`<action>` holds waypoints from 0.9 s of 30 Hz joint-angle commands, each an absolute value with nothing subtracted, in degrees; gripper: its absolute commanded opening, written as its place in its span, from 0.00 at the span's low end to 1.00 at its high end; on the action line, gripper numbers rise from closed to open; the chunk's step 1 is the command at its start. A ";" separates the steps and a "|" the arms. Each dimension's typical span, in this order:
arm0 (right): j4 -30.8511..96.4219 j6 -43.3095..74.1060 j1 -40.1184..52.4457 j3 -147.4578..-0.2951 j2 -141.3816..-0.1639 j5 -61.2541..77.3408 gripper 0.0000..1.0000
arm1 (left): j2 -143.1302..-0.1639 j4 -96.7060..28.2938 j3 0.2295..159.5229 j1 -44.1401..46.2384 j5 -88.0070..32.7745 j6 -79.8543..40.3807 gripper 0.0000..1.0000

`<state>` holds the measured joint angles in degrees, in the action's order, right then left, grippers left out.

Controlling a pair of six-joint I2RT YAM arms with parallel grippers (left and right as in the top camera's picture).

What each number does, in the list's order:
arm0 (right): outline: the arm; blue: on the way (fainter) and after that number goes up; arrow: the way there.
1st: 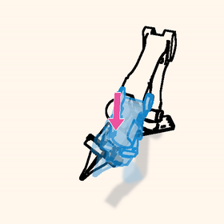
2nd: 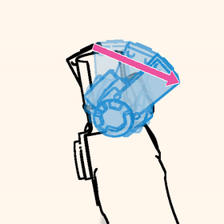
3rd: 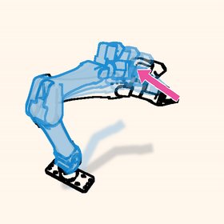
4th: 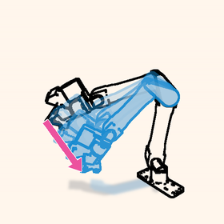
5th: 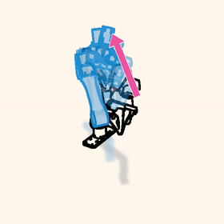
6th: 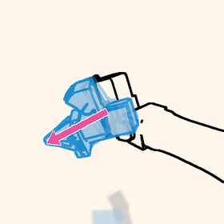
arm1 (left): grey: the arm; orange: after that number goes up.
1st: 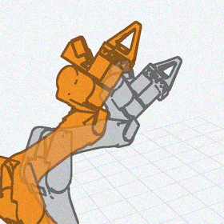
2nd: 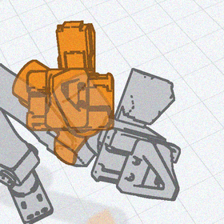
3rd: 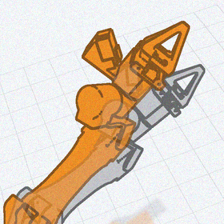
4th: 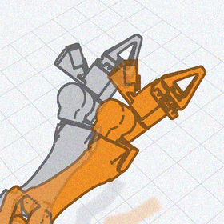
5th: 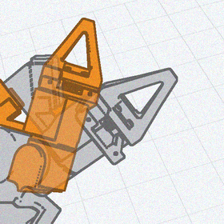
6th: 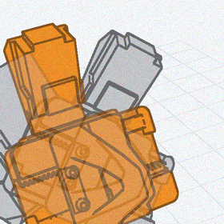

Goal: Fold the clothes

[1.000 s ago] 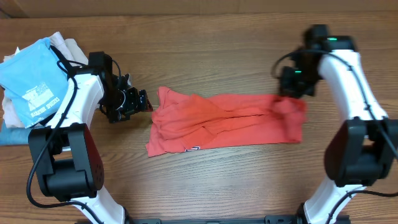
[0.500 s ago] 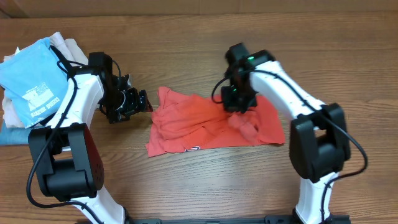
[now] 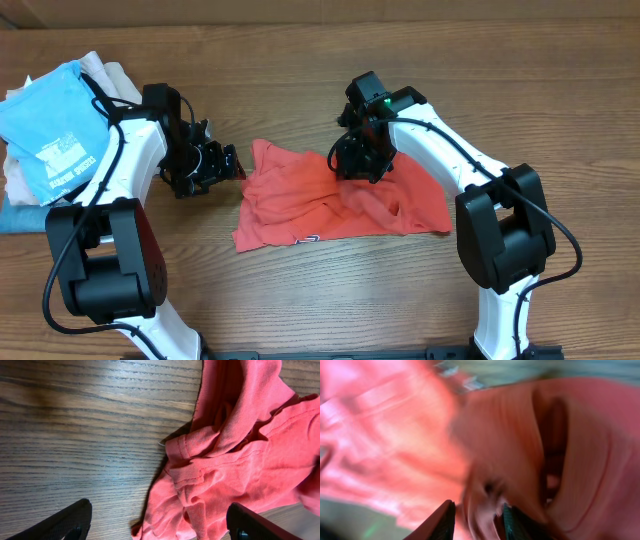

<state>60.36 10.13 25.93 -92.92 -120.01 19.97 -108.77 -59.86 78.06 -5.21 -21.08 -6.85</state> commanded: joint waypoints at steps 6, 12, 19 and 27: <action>64.45 0.01 25.08 -96.27 -118.58 26.94 0.36 | -108.92 -59.94 79.26 -4.84 -22.11 -5.69 0.89; 64.93 5.65 22.98 -97.65 -110.39 14.57 0.37 | -108.92 -59.96 79.26 -4.84 -22.09 -5.26 0.89; 71.64 9.76 21.74 -95.44 -106.76 8.36 0.40 | -108.92 -59.96 79.26 -4.84 -22.11 -5.26 0.88; 65.28 18.52 21.74 -81.32 -106.83 3.29 0.40 | -108.92 -60.20 79.26 -4.84 -22.11 -5.08 0.89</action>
<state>67.70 14.44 21.52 -86.43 -106.50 5.89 -108.77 -60.05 78.06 -5.21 -21.08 -6.83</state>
